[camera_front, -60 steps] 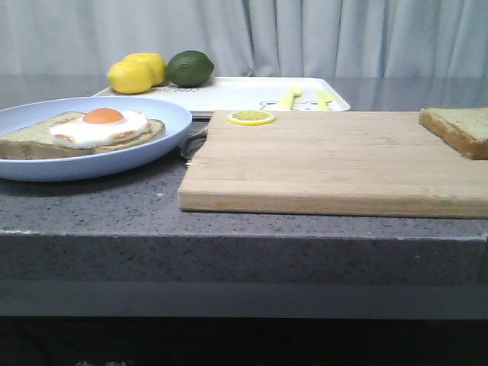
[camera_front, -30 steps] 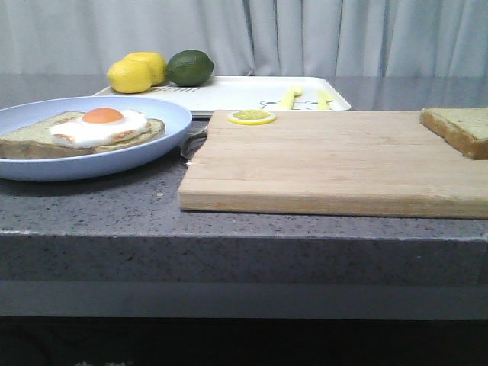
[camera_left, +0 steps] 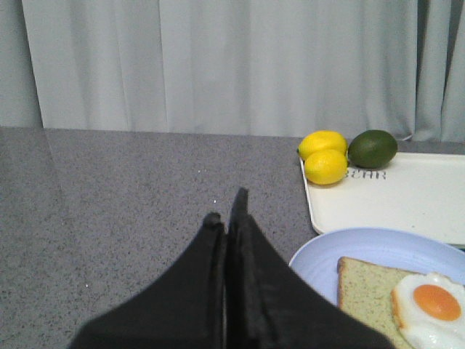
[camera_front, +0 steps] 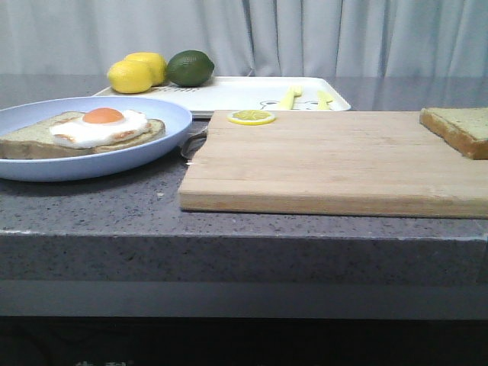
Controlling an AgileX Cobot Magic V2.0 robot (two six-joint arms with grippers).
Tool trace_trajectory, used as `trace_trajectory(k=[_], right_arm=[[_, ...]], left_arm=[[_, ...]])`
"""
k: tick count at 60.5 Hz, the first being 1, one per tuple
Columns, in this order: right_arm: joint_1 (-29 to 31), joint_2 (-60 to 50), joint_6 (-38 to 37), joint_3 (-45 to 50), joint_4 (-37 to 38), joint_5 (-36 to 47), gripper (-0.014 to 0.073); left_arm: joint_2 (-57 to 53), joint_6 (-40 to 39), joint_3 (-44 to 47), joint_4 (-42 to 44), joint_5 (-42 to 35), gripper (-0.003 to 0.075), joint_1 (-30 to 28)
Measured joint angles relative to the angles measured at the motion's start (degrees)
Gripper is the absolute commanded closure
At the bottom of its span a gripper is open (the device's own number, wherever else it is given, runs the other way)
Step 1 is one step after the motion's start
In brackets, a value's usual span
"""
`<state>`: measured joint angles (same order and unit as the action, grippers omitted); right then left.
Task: Place bread and move sandwich to tray
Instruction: 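Grasp the bread slice edge with the right gripper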
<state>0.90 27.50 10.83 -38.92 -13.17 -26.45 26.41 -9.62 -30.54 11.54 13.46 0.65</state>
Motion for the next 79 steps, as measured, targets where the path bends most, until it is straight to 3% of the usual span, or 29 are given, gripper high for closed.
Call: trace_trajectory(k=[7,10,16,19,23,37,50,70,79], right_arm=[[0.0,0.9,0.0,0.0,0.0,-1.2,0.0456],[0.0,0.9,0.0,0.0,0.0,-1.7,0.0291],[0.0,0.9,0.0,0.0,-0.1,-2.2,0.0054],[0.0,0.9,0.0,0.0,-0.1,-2.2,-0.001],[0.0,0.9,0.0,0.4,-0.1,-2.3,-0.0046],[0.0,1.8,0.0,0.6,-0.1,-4.0,-0.0043],[0.4,13.2,-5.0,-7.0,1.2,-12.9,-0.0043],[10.6,38.8,-10.8,-21.3,5.0,-21.9,-0.0042],[15.6,48.2,-5.0,-26.4,0.5,-25.6,-0.0042]], left_arm=[[1.6,0.0,0.0,0.0,0.7,0.0685,0.0],[1.7,0.0,0.0,0.0,0.7,0.0585,0.0],[1.7,0.0,0.0,0.1,0.7,0.0284,0.0],[1.7,0.0,0.0,0.1,0.7,0.0173,0.0],[1.7,0.0,0.0,0.1,0.7,0.0086,0.0],[1.8,0.0,0.1,0.1,0.8,0.0083,0.0],[1.8,0.0,0.1,0.1,0.9,0.0083,0.0],[1.8,0.0,0.1,0.1,1.0,0.0082,0.0],[1.8,0.0,0.1,0.1,1.0,0.0083,0.0]])
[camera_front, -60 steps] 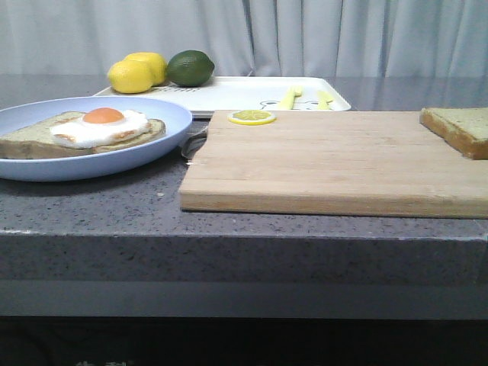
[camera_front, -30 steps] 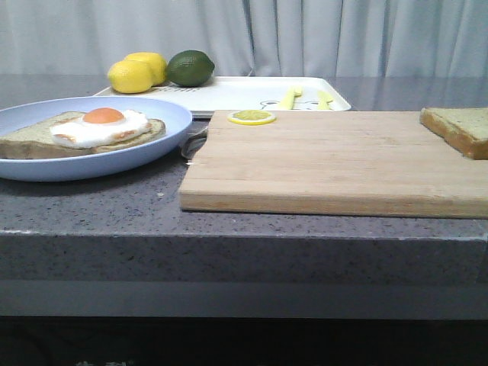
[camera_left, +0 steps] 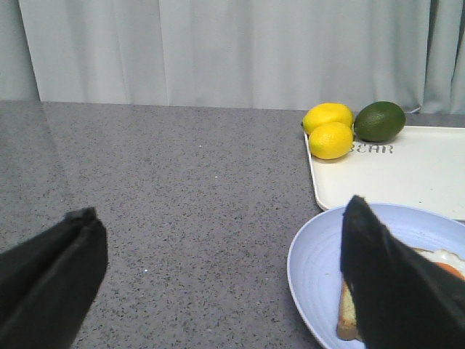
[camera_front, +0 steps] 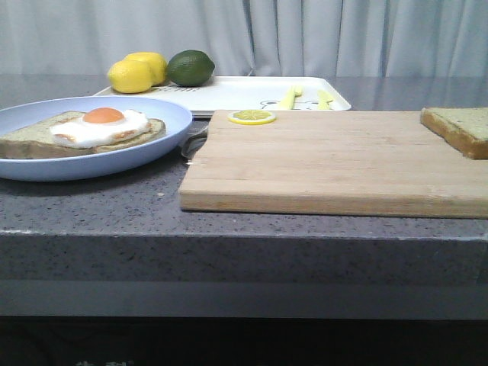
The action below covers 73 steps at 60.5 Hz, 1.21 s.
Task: Place bread and move sandwich to tray
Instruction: 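Grasp the bread slice edge with the right gripper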
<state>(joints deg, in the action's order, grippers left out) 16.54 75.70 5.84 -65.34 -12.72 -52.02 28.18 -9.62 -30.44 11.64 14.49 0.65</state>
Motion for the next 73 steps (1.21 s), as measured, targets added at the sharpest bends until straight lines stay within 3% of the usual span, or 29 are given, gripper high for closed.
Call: trace_trajectory(k=[9,15,31,50,58,67,73], right_arm=[[4.7,8.7,11.3,-4.9,-11.6,-6.4,-0.0042],[6.1,13.3,15.6,-7.6,-14.2,-10.6,-0.0042],[5.9,21.1,19.5,-9.9,-15.8,-13.4,-0.0042],[5.8,22.4,22.1,-10.0,-19.6,-13.5,-0.0029],[5.8,22.4,22.3,-10.0,-19.7,-14.6,0.0155],[5.8,22.4,22.5,-10.0,-19.7,-15.7,0.0505],[5.8,22.4,22.6,-10.2,-20.3,-16.2,0.0675]], left_arm=[[0.0,0.0,0.0,0.0,0.0,0.0082,0.0],[0.0,0.0,0.0,0.0,0.0,0.0082,0.0],[0.0,0.0,0.0,0.0,0.0,0.0082,0.0],[0.0,0.0,0.0,0.0,0.0,0.0082,0.0],[0.0,0.0,0.0,0.0,0.0,0.0082,0.0],[0.0,0.0,0.0,0.0,0.0,0.0082,0.0],[0.0,0.0,0.0,0.0,0.0,0.0082,0.0]])
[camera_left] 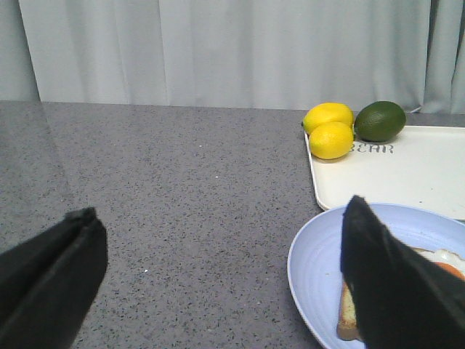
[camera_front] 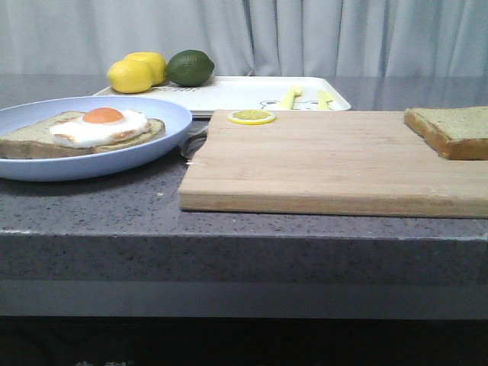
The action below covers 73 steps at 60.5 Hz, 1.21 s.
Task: Place bread and move sandwich to tray
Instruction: 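Grasp the bread slice edge with the right gripper, then lift the bread slice and carry it over the egg on the plate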
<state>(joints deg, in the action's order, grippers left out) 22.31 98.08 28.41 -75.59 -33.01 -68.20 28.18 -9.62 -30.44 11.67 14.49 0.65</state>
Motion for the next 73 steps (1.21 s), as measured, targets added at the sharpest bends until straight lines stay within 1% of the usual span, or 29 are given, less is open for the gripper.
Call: trace_trajectory(k=[1,4,11,21,29,36,41,48,59,63,68,73], right_arm=[[0.0,0.0,0.0,0.0,0.0,0.0,0.0689],[0.0,0.0,0.0,-0.1,-0.1,-0.2,0.0671],[0.0,-0.1,0.0,-0.1,-0.6,-0.2,0.0671],[0.0,-2.7,0.0,-0.7,-4.6,-0.6,0.0671],[0.0,-6.8,0.0,-2.4,-9.7,-1.4,0.0671],[-0.2,-10.7,0.0,-2.9,-17.0,-1.4,0.0671],[-1.9,-12.1,0.0,-2.9,-21.7,-1.5,0.0671],[-8.2,-12.6,0.0,-2.9,-26.3,-1.5,0.0671],[-24.2,-12.6,0.0,-2.9,-29.1,-0.5,0.0671],[-30.9,-11.9,0.0,-2.9,-30.9,1.8,0.0671],[-37.3,-10.3,0.0,-2.9,-34.2,5.8,0.0671],[-42.3,-7.9,0.0,-2.9,-38.1,10.3,0.067]], left_arm=[[0.0,0.0,0.0,0.1,0.0,0.0083,0.0],[0.0,0.0,0.0,0.1,0.0,0.0082,0.0],[0.0,0.0,0.0,0.1,0.0,0.0082,0.0],[0.0,0.0,0.0,0.1,0.0,0.0082,0.0],[0.0,0.0,0.0,0.1,0.0,0.0082,0.0],[0.0,0.0,0.0,0.1,0.0,0.0083,0.0],[0.0,0.0,0.0,0.1,0.0,0.0082,0.0],[0.0,0.0,0.0,0.1,0.0,0.0082,0.0],[0.0,0.0,0.0,0.1,0.0,0.0082,0.0],[0.0,0.0,0.0,0.1,0.0,0.0082,0.0],[0.0,0.0,0.0,0.1,0.0,0.0083,0.0],[0.0,0.0,0.0,0.1,0.0,0.0083,0.0]])
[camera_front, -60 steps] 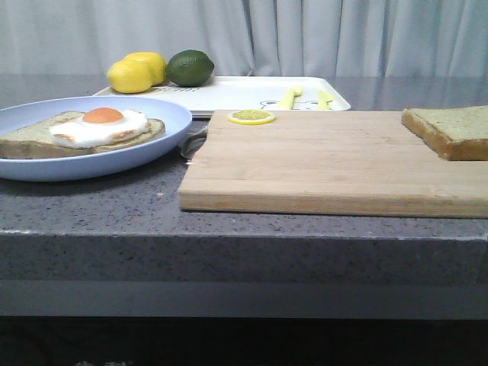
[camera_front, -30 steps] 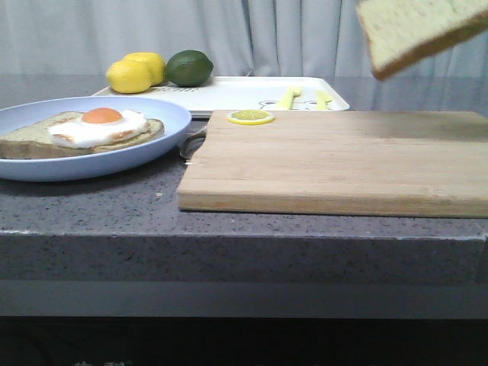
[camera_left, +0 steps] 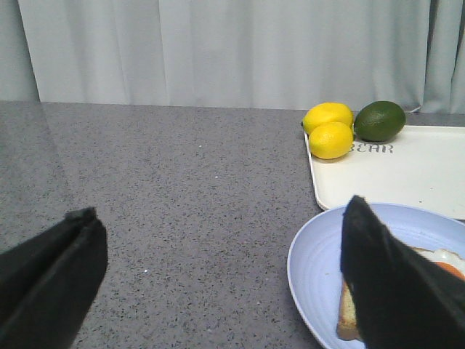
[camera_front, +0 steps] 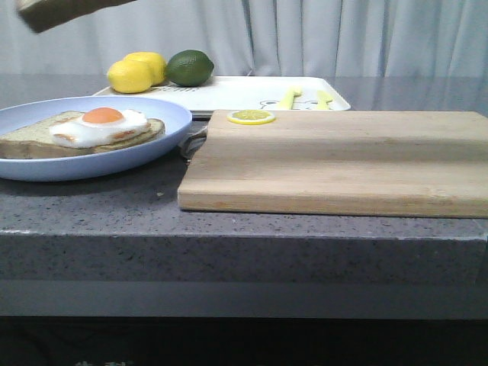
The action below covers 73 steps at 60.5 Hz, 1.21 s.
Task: Place bread and move sandwich to tray
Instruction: 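Lift the bread slice and carry it over the egg on the plate, then lower the bread onto the egg and open the right gripper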
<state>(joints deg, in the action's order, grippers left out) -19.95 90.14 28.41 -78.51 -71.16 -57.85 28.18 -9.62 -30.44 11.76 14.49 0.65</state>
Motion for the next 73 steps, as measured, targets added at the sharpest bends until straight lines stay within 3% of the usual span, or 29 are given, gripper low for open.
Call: trace_trajectory(k=[15,31,44,61,67,73], right_arm=[[-10.0,9.2,0.0,0.0,-15.6,15.9,0.0668],[-13.3,11.3,0.0,6.3,-24.5,32.7,0.0668],[-13.3,13.6,0.1,7.3,-25.4,33.6,0.0661],[-13.3,15.3,0.1,7.3,-25.6,31.6,0.0375],[-13.2,15.3,0.1,7.3,-25.5,31.3,0.0317],[-12.6,15.2,0.1,7.3,-24.7,30.6,0.0313]], left_arm=[[0.0,0.0,0.0,0.0,0.0,0.0082,0.0],[0.0,0.0,0.0,0.0,0.0,0.0082,0.0],[0.0,0.0,0.0,0.0,0.0,0.0083,0.0],[0.0,0.1,0.0,0.0,0.0,0.0082,0.0],[0.0,0.1,0.0,0.0,0.0,0.0083,0.0],[0.0,0.1,0.0,0.0,0.0,0.0082,0.0]])
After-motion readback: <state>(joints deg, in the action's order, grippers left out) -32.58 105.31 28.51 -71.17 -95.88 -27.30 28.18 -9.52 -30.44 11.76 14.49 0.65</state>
